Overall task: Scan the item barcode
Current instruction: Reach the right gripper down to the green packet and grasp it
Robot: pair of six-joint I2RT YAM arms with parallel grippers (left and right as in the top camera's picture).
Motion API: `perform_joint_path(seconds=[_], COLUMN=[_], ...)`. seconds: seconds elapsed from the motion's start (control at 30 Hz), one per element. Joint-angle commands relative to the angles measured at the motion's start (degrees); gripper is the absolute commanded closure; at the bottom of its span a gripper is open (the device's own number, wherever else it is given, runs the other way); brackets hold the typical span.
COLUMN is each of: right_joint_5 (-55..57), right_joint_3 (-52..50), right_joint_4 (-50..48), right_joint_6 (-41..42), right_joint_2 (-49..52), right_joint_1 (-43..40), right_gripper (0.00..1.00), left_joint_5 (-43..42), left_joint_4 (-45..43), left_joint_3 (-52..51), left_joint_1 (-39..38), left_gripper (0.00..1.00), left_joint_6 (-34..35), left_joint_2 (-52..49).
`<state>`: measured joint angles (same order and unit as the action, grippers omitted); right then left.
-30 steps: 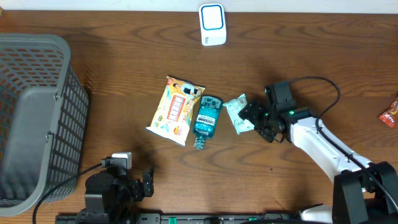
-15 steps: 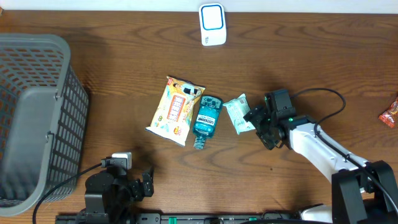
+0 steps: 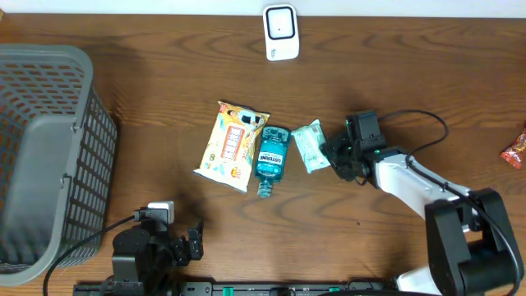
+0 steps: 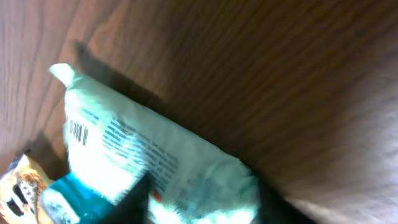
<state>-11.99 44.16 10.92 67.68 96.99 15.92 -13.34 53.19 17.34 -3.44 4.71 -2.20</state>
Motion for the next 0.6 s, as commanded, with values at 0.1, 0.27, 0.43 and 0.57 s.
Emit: perform_joint_path(seconds=[0.1,0.27,0.43,0.57], right_joint_5=[-3.0,-3.6,-3.6,-9.9], right_joint_3=[-3.8,-3.7,-3.7,-3.7], right_joint_4=[0.9,-0.2,1.6,3.1], right_joint_6=[-8.3,-16.1,-32.4,-49.2], right_joint_2=[8.1,4.9,-5.1,-17.2], right_joint_1=[0.6,0.3,-0.9,-0.9], right_gripper=[0.99,0.99,0.99,0.99], left_joint_5=[0.1,0.1,0.1,0.1], left_joint_4=[1.7,1.7,1.7,1.7], left_joint_3=[-0.6,-0.6,-0.6,-0.6], left_joint_1=[-0.1,-0.1,-0.1,-0.1], left_gripper=[0.02,0.02,0.02,0.02], left_joint_6=[0.3,0.3,0.3,0.3], left_joint_2=[0.1,0.1,0.1,0.1])
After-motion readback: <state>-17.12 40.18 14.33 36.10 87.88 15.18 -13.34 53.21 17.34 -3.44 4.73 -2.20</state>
